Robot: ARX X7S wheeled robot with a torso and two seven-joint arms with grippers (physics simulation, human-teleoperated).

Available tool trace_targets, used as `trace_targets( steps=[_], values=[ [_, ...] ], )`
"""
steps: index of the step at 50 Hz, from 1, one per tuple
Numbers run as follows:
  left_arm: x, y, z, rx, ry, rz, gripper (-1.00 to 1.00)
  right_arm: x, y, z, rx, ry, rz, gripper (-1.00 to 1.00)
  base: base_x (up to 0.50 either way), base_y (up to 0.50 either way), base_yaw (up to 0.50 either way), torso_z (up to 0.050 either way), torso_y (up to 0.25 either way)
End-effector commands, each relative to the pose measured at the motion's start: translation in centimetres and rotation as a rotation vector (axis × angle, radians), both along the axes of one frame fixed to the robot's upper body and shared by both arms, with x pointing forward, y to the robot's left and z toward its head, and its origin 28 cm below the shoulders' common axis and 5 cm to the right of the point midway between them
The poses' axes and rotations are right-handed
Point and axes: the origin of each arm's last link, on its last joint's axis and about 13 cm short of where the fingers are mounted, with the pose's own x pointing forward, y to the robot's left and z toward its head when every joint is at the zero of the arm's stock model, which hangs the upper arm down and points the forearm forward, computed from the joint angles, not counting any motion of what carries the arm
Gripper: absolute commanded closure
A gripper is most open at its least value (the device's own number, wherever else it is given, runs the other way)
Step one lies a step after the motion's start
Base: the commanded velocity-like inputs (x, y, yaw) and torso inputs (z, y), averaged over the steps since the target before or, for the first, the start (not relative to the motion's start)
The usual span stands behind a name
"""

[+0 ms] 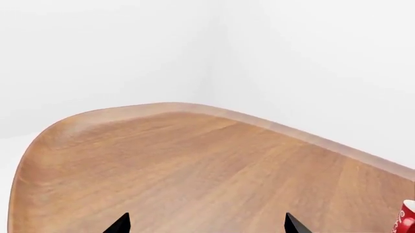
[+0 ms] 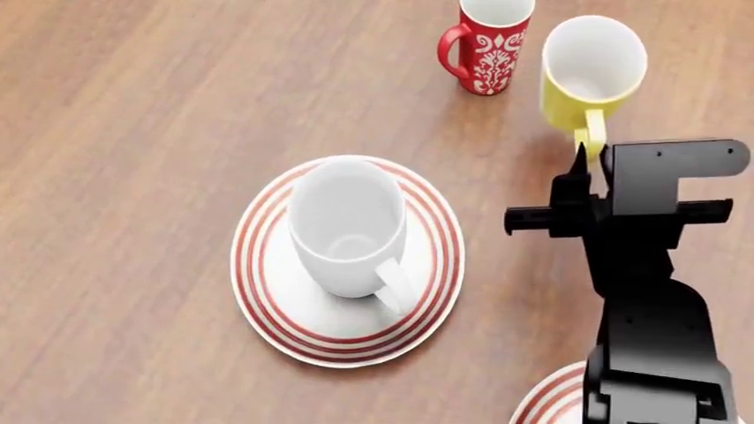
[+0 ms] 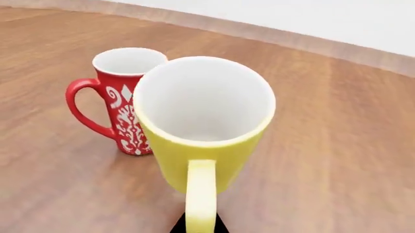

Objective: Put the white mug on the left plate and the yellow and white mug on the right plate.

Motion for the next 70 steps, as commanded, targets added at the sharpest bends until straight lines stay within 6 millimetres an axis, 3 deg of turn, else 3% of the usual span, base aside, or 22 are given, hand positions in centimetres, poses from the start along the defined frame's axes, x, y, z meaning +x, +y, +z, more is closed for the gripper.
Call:
trace_targets(
  steps=[1,23,43,51,70],
  values=[
    [0.0,0.0,0.0,-0.003,0.001,-0.001,-1.0,-1.2,0.4,1.8,-0.077,-0.166,-0.01,1.0,0.0,0.0,0.0,0.0,0.0],
    [0.2,0.0,-0.1,-0.006,0.008,-0.004,-1.0,-2.9,1.5,1.8,-0.145,-0.223,-0.025,1.0,0.0,0.0,0.0,0.0,0.0],
    [0.1,-0.1,-0.1,-0.006,0.009,-0.004,-1.0,-2.8,1.3,1.4,-0.131,-0.167,-0.048,1.0,0.0,0.0,0.0,0.0,0.0],
    [0.1,-0.3,-0.1,-0.003,0.011,0.0,-1.0,-7.3,1.0,1.4,-0.127,-0.181,0.017,1.0,0.0,0.0,0.0,0.0,0.0],
    [0.0,-0.2,0.0,-0.001,0.0,0.002,-1.0,-13.6,1.3,-0.3,-0.134,-0.155,0.018,1.0,0.0,0.0,0.0,0.0,0.001]
  ],
)
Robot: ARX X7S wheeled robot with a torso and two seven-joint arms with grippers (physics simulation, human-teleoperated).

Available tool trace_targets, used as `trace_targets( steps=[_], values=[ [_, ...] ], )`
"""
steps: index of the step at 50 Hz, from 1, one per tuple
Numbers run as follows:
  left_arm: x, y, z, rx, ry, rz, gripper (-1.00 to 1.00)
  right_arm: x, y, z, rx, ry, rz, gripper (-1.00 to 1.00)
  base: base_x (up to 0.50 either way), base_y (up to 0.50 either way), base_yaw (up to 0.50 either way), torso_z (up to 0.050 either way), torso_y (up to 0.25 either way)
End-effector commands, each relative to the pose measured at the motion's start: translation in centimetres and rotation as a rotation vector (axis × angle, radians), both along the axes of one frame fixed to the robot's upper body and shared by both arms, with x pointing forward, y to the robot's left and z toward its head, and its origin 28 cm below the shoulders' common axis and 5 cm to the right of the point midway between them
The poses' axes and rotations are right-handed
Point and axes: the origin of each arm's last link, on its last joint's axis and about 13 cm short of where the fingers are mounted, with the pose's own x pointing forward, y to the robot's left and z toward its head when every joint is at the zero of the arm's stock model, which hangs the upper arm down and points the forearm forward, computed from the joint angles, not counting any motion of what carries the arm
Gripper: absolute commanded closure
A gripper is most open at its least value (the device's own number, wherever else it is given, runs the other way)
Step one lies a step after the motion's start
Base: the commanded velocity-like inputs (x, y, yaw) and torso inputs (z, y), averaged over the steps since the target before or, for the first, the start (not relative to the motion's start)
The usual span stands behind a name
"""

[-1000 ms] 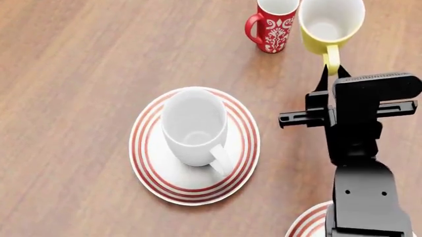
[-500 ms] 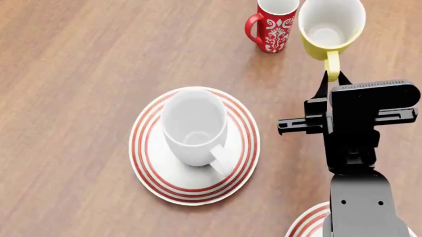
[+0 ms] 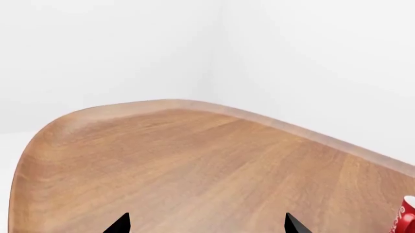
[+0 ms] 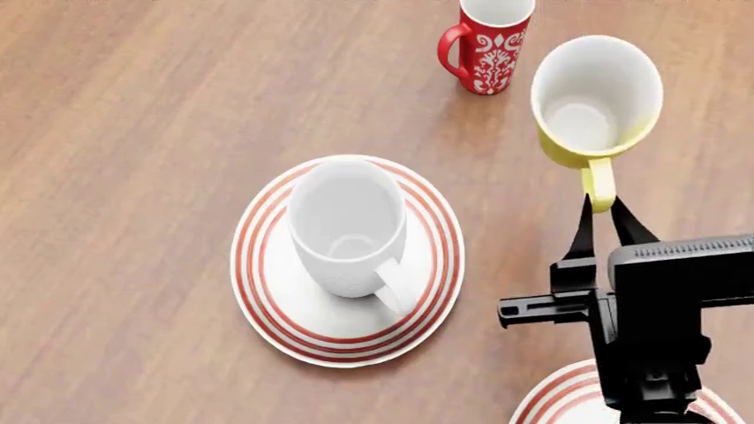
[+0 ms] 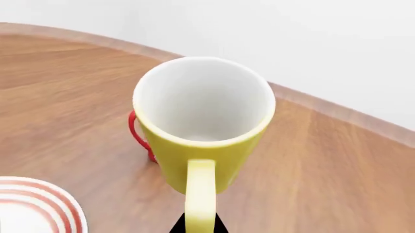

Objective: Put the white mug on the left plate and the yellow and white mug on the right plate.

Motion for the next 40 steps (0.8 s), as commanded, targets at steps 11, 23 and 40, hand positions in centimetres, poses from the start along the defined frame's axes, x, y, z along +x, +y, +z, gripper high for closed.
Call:
trace_targets(
  steps=[11,23,40],
  values=[
    [0.0,-0.3,0.0,0.009,-0.017,-0.001,-1.0,-8.1,0.1,-0.8,-0.017,0.03,0.005,1.0,0.0,0.0,0.0,0.0,0.0],
    [-0.1,-0.2,0.1,0.008,-0.015,0.005,-1.0,-13.1,0.5,0.0,0.027,-0.008,0.032,1.0,0.0,0.0,0.0,0.0,0.0],
    [0.0,-0.2,0.0,0.013,-0.006,0.008,-1.0,-16.9,1.1,-2.4,0.015,0.021,0.026,1.0,0.0,0.0,0.0,0.0,0.0]
  ],
)
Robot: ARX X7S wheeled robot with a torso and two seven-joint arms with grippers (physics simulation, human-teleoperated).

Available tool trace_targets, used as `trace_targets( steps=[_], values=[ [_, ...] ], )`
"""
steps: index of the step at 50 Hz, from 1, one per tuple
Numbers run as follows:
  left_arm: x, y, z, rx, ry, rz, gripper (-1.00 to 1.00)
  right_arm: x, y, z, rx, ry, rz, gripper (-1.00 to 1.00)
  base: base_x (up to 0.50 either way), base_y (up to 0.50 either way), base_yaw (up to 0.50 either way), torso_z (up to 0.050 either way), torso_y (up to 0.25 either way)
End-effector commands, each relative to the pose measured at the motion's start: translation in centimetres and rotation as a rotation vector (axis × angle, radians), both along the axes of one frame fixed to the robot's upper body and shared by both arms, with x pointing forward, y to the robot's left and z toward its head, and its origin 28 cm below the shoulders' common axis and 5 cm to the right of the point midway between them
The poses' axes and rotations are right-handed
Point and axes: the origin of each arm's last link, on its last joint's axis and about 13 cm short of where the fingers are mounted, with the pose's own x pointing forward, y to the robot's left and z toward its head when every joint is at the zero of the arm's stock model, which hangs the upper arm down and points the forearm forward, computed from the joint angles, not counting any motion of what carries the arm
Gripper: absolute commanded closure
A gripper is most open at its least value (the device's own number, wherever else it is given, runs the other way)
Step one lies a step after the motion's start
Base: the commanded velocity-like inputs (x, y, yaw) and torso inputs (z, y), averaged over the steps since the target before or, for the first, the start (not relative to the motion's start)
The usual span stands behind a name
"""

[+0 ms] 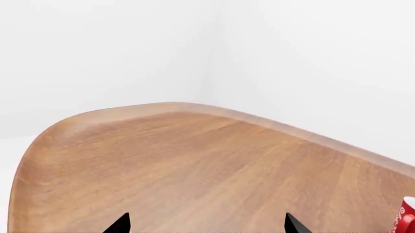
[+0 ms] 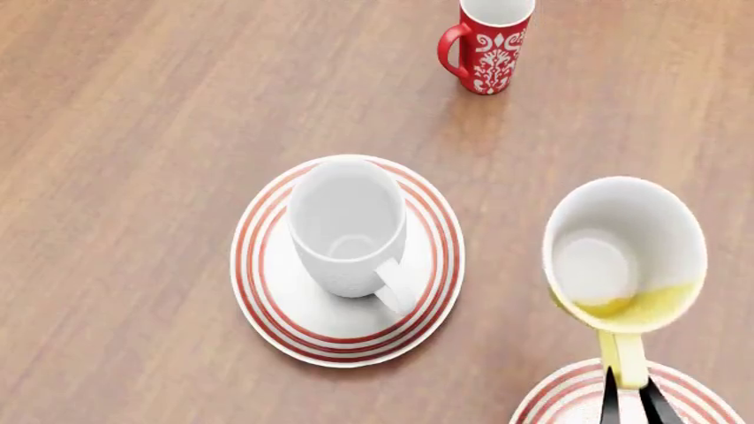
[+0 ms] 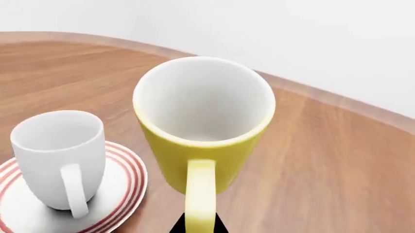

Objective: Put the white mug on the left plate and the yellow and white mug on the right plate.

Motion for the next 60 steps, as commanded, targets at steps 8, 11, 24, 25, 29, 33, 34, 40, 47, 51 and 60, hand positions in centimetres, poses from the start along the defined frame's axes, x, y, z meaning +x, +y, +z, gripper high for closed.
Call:
trace_targets(
  steps=[8,11,24,25,29,33,34,40,47,51,60],
  values=[
    [0.0,0.0,0.0,0.003,0.002,0.001,-1.0,-4.5,0.3,-1.0,-0.029,-0.01,-0.028,1.0,0.0,0.0,0.0,0.0,0.001],
    [0.0,0.0,0.0,0.003,0.003,0.001,-1.0,-5.1,0.4,-1.3,-0.03,-0.007,-0.034,1.0,0.0,0.0,0.0,0.0,0.0],
    [-0.1,-0.1,-0.1,0.012,0.004,-0.002,-1.0,-8.8,1.4,-3.6,-0.008,-0.002,-0.022,1.0,0.0,0.0,0.0,0.0,0.0],
    [-0.1,-0.1,-0.1,0.013,0.004,-0.001,-1.0,-9.0,1.5,-3.8,-0.007,-0.003,-0.021,1.0,0.0,0.0,0.0,0.0,0.0],
    [-0.1,-0.1,-0.1,0.013,0.006,-0.001,-1.0,-10.1,1.5,-4.4,0.003,-0.003,-0.025,1.0,0.0,0.0,0.0,0.0,0.0],
    [-0.1,0.0,0.0,0.013,0.007,0.0,-1.0,-10.9,1.4,-5.3,0.04,-0.006,-0.024,1.0,0.0,0.0,0.0,0.0,0.0],
    [-0.1,0.0,0.0,0.013,0.008,-0.001,-1.0,-11.2,1.3,-5.6,0.051,-0.007,-0.03,1.0,0.0,0.0,0.0,0.0,0.0],
    [-0.1,0.1,0.1,0.013,0.007,0.003,-1.0,-12.0,1.0,-7.3,0.094,-0.013,-0.041,1.0,0.0,0.0,0.0,0.0,0.0],
    [0.0,0.1,0.1,0.012,0.006,0.004,-1.0,-12.2,0.4,-9.0,0.135,-0.003,-0.07,1.0,0.0,0.0,0.0,0.0,0.0],
    [0.0,0.1,0.1,0.013,0.006,0.003,-1.0,-11.9,0.1,-9.6,0.141,0.003,-0.08,1.0,0.0,0.0,0.0,0.0,0.003],
    [0.1,0.2,0.0,0.009,0.01,0.005,-1.0,-11.3,-0.3,-10.8,0.176,0.02,-0.096,1.0,0.0,0.0,0.0,0.0,0.0]
  ],
)
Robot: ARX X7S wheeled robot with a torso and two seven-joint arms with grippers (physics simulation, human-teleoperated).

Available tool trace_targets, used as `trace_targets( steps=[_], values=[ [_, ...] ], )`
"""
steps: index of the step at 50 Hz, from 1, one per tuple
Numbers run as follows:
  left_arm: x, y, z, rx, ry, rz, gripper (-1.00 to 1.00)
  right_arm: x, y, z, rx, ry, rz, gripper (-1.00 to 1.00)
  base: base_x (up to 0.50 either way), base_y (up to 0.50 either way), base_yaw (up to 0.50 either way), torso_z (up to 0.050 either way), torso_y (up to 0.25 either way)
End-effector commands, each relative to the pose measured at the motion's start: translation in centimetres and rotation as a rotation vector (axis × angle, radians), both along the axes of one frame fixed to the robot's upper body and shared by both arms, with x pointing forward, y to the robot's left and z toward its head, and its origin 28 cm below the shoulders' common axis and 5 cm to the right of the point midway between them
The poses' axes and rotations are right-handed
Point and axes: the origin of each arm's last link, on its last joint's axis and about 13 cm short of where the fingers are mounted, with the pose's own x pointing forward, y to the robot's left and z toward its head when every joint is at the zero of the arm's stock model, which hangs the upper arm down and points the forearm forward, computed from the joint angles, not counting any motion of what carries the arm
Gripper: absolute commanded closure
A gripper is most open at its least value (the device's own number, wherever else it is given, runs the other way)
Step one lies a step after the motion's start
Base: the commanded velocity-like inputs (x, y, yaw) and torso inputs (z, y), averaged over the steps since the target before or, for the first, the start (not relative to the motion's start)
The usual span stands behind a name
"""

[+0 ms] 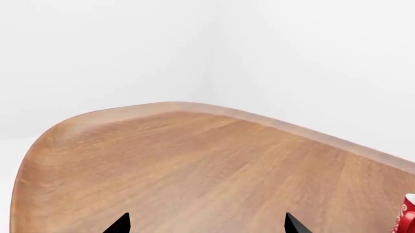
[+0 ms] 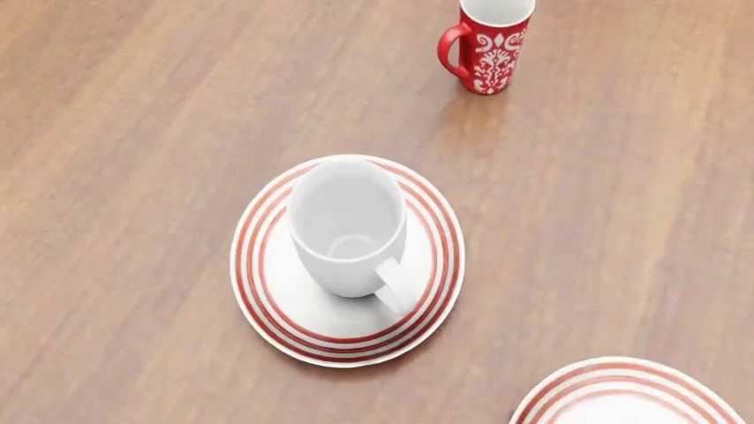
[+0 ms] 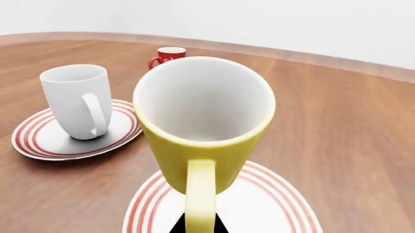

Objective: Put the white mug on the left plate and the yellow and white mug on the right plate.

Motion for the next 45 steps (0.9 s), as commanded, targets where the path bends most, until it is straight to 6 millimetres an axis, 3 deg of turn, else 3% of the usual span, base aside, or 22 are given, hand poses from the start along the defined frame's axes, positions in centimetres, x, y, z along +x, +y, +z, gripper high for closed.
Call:
trace_targets(
  steps=[1,24,45],
  values=[
    [0.1,0.0,0.0,-0.002,0.003,0.002,-1.0,0.2,-0.5,-1.7,0.041,0.01,-0.029,1.0,0.0,0.0,0.0,0.0,0.0],
    [-0.2,0.1,0.1,-0.005,0.0,0.006,-1.0,0.8,-0.6,-4.3,0.092,0.059,-0.035,1.0,0.0,0.0,0.0,0.0,0.0],
    [-0.2,0.2,0.1,-0.006,0.0,0.005,-1.0,1.7,-0.8,-4.6,0.105,0.067,-0.036,1.0,0.0,0.0,0.0,0.0,0.0]
  ],
)
